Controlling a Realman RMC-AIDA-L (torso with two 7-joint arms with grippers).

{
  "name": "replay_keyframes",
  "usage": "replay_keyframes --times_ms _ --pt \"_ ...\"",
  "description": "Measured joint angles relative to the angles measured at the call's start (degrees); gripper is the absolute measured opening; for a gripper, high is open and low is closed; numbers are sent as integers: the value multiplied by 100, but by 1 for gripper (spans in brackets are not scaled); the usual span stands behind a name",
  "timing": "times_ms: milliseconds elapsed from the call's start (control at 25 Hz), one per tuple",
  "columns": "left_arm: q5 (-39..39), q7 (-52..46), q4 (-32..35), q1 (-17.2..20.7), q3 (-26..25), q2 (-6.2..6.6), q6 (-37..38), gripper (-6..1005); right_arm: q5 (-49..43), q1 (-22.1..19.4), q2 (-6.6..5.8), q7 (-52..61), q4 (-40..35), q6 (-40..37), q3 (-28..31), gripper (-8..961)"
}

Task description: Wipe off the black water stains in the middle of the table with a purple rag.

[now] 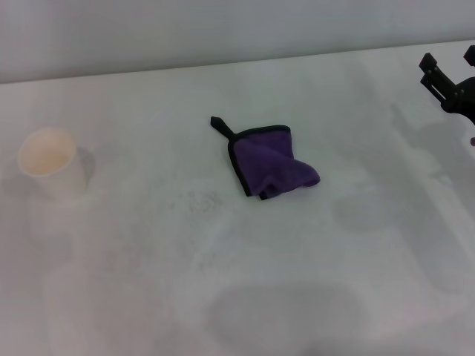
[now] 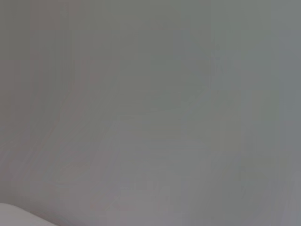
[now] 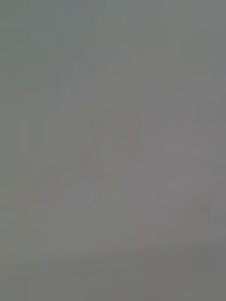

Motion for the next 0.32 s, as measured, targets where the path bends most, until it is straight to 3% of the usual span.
replay_keyframes --times_ms 320 --pt "532 1 9 27 27 -15 -47 887 -2 -11 11 0 63 371 0 869"
